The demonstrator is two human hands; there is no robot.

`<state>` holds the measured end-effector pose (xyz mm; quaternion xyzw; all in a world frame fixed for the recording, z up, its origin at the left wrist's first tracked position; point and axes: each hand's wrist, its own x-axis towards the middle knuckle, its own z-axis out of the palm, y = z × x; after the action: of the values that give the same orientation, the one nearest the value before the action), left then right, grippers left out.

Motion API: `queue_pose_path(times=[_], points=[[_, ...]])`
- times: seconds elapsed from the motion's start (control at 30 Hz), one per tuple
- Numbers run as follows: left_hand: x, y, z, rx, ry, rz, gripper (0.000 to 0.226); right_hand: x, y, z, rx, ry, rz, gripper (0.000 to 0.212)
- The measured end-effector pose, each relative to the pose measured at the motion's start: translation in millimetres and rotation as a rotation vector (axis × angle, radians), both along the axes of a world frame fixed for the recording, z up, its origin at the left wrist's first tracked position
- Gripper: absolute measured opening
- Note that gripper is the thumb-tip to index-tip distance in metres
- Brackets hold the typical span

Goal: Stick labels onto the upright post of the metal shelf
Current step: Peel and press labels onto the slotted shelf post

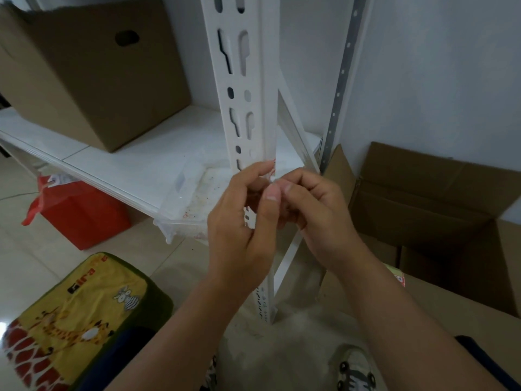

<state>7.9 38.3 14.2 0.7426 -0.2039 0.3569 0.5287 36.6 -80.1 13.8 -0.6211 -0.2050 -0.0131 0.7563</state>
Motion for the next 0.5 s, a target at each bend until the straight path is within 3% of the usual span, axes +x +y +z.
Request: queue_pose_path(times=[0.33, 0.5], points=[[-1.9, 10.3, 4.2, -0.198, 0.146, -0.178, 0.02, 2.9, -1.0, -2.8, 0.022, 0.081, 0.141, 0.02], [-2.8, 13.1, 5.9, -0.182, 0.154, -0.212, 0.018, 5.5, -0.9, -4.6, 0.044, 0.114, 0.188, 0.018]])
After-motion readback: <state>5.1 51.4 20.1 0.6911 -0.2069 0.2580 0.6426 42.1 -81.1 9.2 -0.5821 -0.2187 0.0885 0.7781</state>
